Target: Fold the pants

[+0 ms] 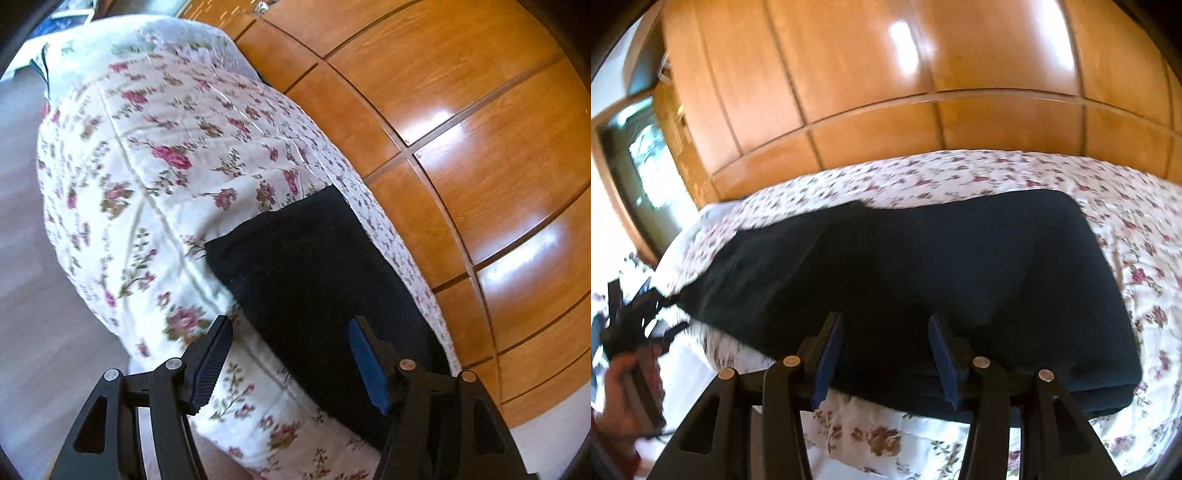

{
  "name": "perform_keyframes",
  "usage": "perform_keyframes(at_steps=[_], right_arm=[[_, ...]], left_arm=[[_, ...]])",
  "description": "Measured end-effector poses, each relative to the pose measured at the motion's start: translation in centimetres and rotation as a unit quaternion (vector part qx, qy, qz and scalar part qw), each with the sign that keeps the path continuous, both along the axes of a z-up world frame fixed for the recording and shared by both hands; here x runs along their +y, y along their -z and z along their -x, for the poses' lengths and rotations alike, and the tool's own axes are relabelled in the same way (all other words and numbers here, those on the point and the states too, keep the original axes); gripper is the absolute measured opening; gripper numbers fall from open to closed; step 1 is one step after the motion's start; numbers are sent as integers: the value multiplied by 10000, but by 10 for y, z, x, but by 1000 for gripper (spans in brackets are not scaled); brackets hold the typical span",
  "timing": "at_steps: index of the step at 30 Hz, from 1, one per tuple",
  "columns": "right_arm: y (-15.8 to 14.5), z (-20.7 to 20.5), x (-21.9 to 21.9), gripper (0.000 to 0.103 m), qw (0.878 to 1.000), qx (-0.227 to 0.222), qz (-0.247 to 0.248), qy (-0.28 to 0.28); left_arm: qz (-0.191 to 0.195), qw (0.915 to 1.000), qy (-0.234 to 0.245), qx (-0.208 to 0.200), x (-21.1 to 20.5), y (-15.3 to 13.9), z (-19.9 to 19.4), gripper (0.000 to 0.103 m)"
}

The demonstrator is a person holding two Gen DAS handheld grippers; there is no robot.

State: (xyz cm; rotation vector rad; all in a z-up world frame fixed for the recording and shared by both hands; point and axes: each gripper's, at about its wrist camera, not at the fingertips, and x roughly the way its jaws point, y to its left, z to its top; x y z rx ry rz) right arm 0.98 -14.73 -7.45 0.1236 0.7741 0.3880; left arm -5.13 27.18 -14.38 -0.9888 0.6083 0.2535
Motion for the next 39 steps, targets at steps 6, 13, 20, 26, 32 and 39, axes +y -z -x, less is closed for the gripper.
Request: perform_keyframes(at_steps=[6, 13, 20, 26, 32, 39], right_arm=[[9, -8, -11, 49, 9983, 287, -472, 199], [13, -10, -10, 50, 9980, 317, -481, 250], [14, -13, -15, 50, 9964, 433, -654, 313], [12, -14, -18, 50, 9942, 556, -845, 373], [3, -10, -32, 50, 9898, 525, -1199, 560], [-14, 0, -52, 50, 9892, 313, -1202, 780]], left_arm=[[477, 9984, -52, -312, 13, 4, -11, 57], [437, 9989, 24, -175, 17, 7, -21, 18], [411, 9971, 10, -642, 13, -19, -15, 13], [-103, 9911, 435, -1255, -8, -68, -23, 13], [-888, 9739, 1067, -1797, -48, -125, -29, 13], [-1485, 9388, 2035, -2347, -117, -171, -34, 12]])
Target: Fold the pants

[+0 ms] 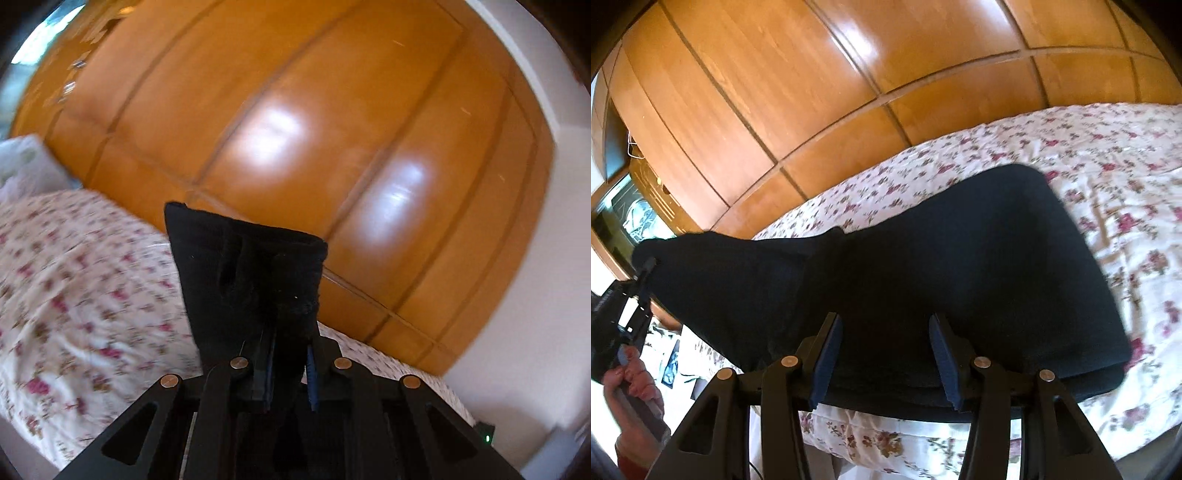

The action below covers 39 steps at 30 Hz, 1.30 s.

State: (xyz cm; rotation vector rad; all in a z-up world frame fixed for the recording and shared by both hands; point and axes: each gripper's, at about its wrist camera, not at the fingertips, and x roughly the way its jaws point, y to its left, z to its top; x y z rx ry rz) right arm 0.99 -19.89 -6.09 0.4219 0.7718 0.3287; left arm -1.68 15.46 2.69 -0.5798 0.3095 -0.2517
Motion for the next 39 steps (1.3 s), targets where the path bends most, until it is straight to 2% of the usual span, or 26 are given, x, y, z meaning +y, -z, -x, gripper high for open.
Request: perform_keyframes(at_steps=[5, 11, 18, 23, 25, 30, 32, 34, 35, 38, 39], right_arm=[[-9, 6, -11, 51, 9999, -135, 10, 71], [-12, 10, -32, 52, 9990, -232, -228, 309], [-17, 17, -64, 54, 9955, -342, -685, 550], [-10, 19, -84, 60, 9874, -281, -1461, 532], [-6, 19, -88, 61, 9833, -234, -1745, 466], [-3, 17, -85, 64, 9831, -187, -1794, 324], [1, 12, -82, 67, 9825, -48, -1841, 266], [4, 8, -79, 67, 9829, 90, -1814, 294], [6, 6, -78, 67, 9830, 127, -1809, 296], [10, -4, -74, 68, 9842, 301, -1720, 292], [11, -5, -72, 68, 9850, 344, -1665, 300]], left_arm=[[-406, 9971, 623, -174, -52, -13, -1, 13], [-625, 9899, 1259, -161, -108, -13, -3, 12], [-945, 9755, 1979, 161, -172, 10, -6, 13], [-1390, 9614, 2324, 491, -210, 43, -10, 13], [-1549, 9569, 2384, 594, -221, 55, -8, 13], [-1833, 9466, 2537, 771, -241, 77, -7, 13], [-2012, 9399, 2591, 946, -247, 87, -6, 20], [-1968, 9338, 2794, 1057, -247, 95, -3, 32], [-1911, 9334, 2864, 1012, -245, 94, 0, 34], [-1766, 9321, 3066, 772, -235, 86, 14, 35], [-1756, 9341, 3027, 708, -229, 82, 17, 35]])
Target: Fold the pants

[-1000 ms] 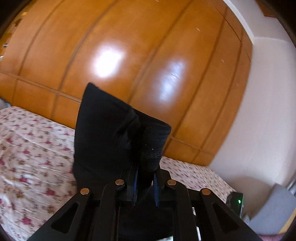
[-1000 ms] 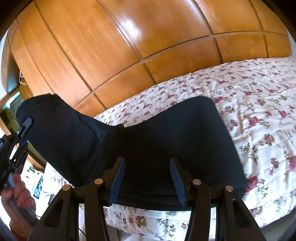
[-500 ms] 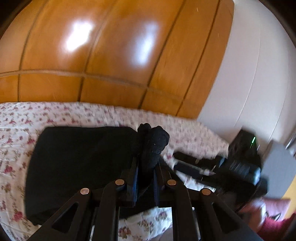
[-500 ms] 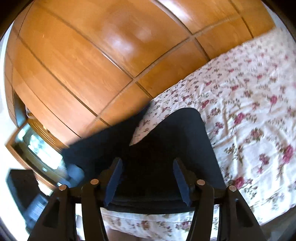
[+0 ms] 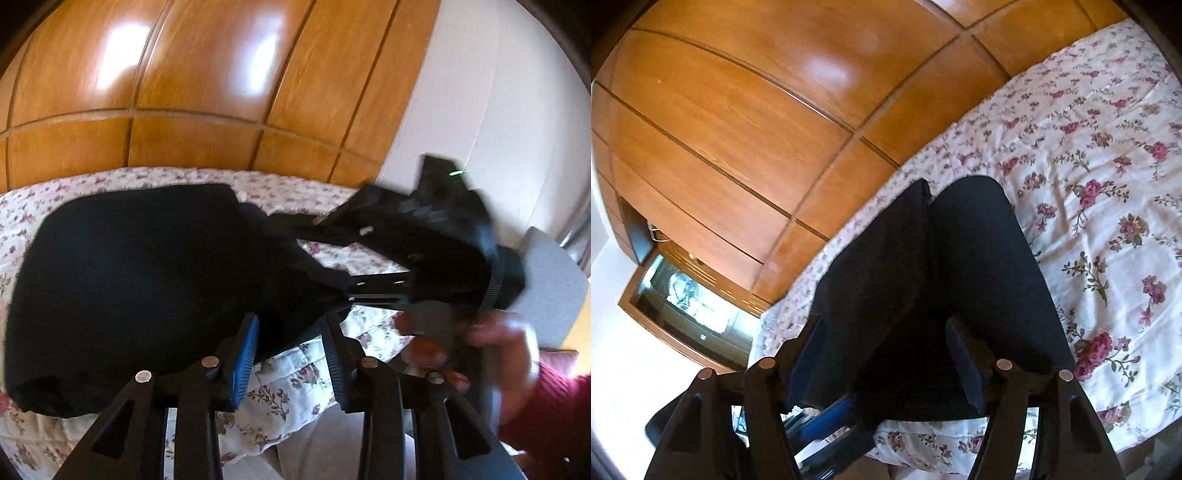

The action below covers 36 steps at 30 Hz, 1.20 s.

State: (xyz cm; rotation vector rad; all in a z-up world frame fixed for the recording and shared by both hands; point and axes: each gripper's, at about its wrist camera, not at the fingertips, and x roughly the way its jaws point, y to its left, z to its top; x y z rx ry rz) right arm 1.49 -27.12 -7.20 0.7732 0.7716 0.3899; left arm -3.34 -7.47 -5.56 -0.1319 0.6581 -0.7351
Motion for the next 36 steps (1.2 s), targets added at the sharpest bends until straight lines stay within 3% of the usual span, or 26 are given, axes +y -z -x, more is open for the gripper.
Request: perform_keyframes(at_steps=[2, 6, 9, 13, 15, 17, 21, 23, 25, 30, 33, 36], right_arm=[[1, -6, 5, 68, 9998, 94, 187, 13], [0, -11, 15, 70, 9986, 148, 492, -132], [-1, -17, 29, 70, 9951, 264, 889, -344], [5, -23, 39, 69, 9894, 544, 1295, -381], [6, -25, 39, 62, 9907, 564, 1198, -303], [10, -28, 46, 27, 9902, 588, 1175, -467], [3, -29, 56, 20, 9877, 418, 1362, -648], [-13, -25, 54, 19, 9882, 161, 1389, -627], [-33, -21, 49, 19, 9875, -151, 1448, -601], [-68, -12, 27, 18, 9824, -606, 1702, -473], [-61, -10, 14, 18, 9807, -498, 1849, -403], [-31, -13, -4, 18, 9833, -59, 1801, -251]], left_arm=[[40, 9997, -221, -94, 13, -6, 1, 35], [281, 9935, -1097, -72, 59, -13, -7, 35], [319, 9804, -1944, 29, 99, -11, -19, 36], [476, 9554, -2858, 564, 149, 6, -35, 38], [501, 9482, -3018, 859, 159, 23, -43, 49], [561, 9458, -2927, 1291, 165, 39, -52, 54], [736, 9474, -2813, 1338, 162, 42, -45, 54], [765, 9544, -2609, 1233, 154, 34, -44, 54], [413, 9624, -2518, 926, 140, 20, -37, 53], [104, 9775, -2065, 416, 108, -5, -28, 54], [-280, 9808, -1899, 338, 87, -5, -29, 53], [-823, 9804, -1776, 206, 66, 1, -26, 53]])
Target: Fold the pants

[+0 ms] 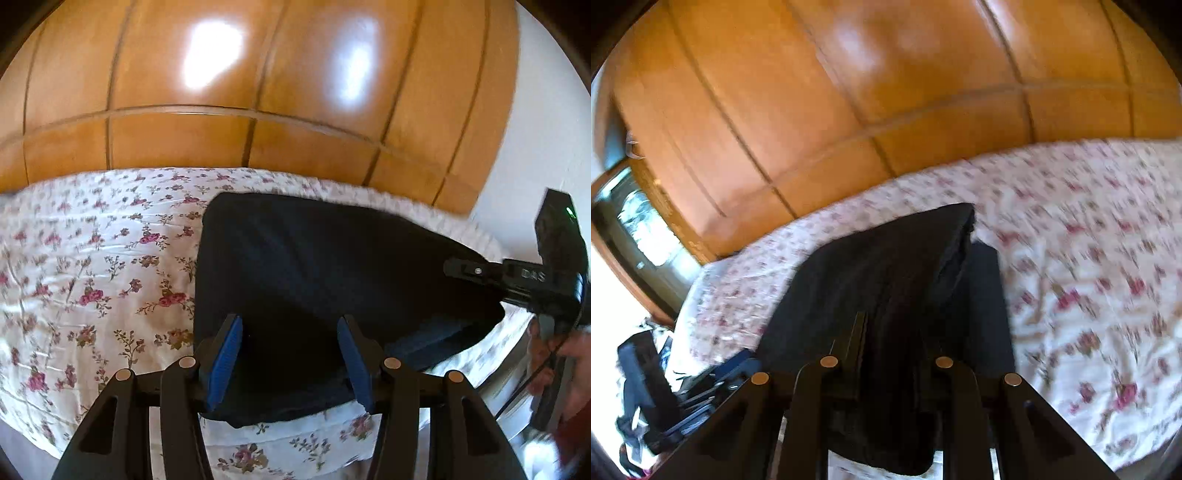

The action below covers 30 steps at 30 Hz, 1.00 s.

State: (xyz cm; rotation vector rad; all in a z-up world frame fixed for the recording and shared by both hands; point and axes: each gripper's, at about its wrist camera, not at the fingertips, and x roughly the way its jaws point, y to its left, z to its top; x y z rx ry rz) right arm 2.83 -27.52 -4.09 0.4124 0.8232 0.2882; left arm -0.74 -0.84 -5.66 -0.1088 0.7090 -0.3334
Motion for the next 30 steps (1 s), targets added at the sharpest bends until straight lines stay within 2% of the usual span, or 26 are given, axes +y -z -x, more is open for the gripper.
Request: perform_keyframes(at_steps=[1, 3, 6, 8, 11, 14, 15, 18, 21, 24, 28, 30], right_arm=[[17, -1, -5, 18, 9997, 232, -88, 75], [38, 1, -10, 19, 9987, 409, -271, 120], [47, 7, -12, 19, 9988, 216, -395, 213], [42, 10, -10, 24, 9989, 197, -348, 234], [28, 12, -7, 28, 9992, 148, -201, 328], [1, 20, -6, 29, 9975, -271, 322, 569], [-10, 22, -4, 30, 9962, -450, 471, 579], [-35, 20, 11, 47, 9919, -793, 861, 490], [-46, 7, 34, 48, 9911, -949, 926, 110], [-40, -14, 59, 45, 9887, -888, 1157, -337], [-16, -51, 72, 32, 9870, -333, 1485, -516], [-1, -68, 68, 30, 9845, 8, 1707, -408]], left_arm=[[-218, 9997, 29, -48, -6, 2, 3, 54], [-767, 9969, 100, -134, -19, 9, 8, 55], [-1028, 9942, 85, -294, -25, 14, 14, 55], [-905, 9956, 93, -238, -21, 10, 15, 56], [-400, 9992, 68, -19, -4, 0, 9, 56], [168, 9996, -150, 154, 19, -15, -2, 56], [247, 9993, -219, 170, 22, -18, -5, 56], [402, 9984, -363, 149, 29, -30, -25, 56], [203, 9995, -228, 47, 17, -38, -45, 56], [-211, 9996, -51, 190, -3, -36, -71, 56], [-610, 9964, 245, 544, -28, -17, -106, 56], [-796, 9942, 284, 663, -36, -2, -119, 56]])
